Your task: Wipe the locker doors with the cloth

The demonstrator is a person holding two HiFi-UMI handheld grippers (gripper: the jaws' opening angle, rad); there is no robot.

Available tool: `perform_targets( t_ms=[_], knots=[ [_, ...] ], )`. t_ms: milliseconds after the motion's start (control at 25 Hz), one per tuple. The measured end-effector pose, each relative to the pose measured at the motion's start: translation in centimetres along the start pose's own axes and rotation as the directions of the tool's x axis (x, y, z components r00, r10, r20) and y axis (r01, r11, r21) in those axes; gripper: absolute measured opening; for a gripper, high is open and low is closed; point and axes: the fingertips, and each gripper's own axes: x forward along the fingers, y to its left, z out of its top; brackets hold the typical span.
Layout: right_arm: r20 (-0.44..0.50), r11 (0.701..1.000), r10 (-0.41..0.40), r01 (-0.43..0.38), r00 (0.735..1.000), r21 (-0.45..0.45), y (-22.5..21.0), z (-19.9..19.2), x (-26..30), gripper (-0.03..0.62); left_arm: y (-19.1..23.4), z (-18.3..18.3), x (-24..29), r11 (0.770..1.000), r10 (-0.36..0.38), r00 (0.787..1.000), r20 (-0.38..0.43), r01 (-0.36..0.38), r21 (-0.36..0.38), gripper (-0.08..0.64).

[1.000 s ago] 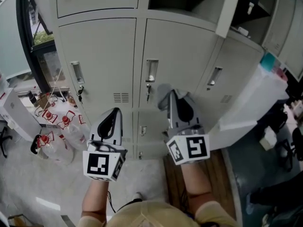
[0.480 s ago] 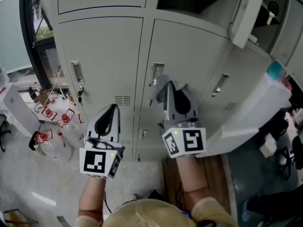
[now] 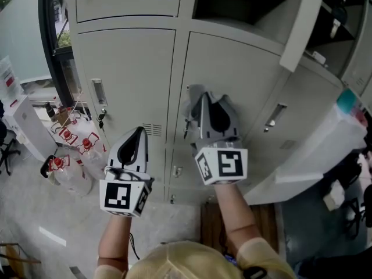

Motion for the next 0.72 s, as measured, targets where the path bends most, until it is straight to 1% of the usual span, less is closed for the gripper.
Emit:
perform_targets(
  t_ms=[120, 240, 400, 520, 640, 720],
  knots=[
    [0.011, 1.000, 0.016, -0.016, 1.000, 0.001, 0.0, -0.3, 0.8, 0.005, 0.2, -0.1, 0.3, 1.000, 0.026, 1.000, -0.003, -0.026, 0.009, 0.002],
    [0.027, 1.000, 0.019, -0.019, 0.999, 0.000, -0.2, -0.5, 1.6, 0.005, 0.5, -0.7, 0.4, 0.999, 0.033, 0.999, -0.016, -0.032, 0.039, 0.002],
    [0.045, 0.999, 0.022, -0.021, 0.999, -0.029, -0.3, -0.4, 2.6, 0.005, 0.7, -1.1, 0.5, 0.998, 0.052, 0.998, -0.036, -0.051, 0.021, 0.002],
    [0.032, 0.999, 0.020, -0.019, 0.999, -0.034, 0.2, -0.4, 3.4, 0.005, 1.0, -1.3, 0.6, 0.998, 0.068, 0.997, -0.048, -0.067, 0.018, 0.002],
    [0.021, 0.997, 0.018, -0.017, 1.000, -0.073, 0.3, -0.8, 3.9, 0.005, 1.3, -1.3, 0.7, 0.997, 0.077, 0.995, -0.057, -0.076, 0.025, 0.002],
    [0.013, 0.997, 0.013, -0.012, 1.000, -0.082, 0.1, -1.1, 4.1, 0.005, 1.4, -1.3, 0.9, 0.997, 0.076, 0.996, -0.047, -0.075, 0.022, 0.001]
  ],
)
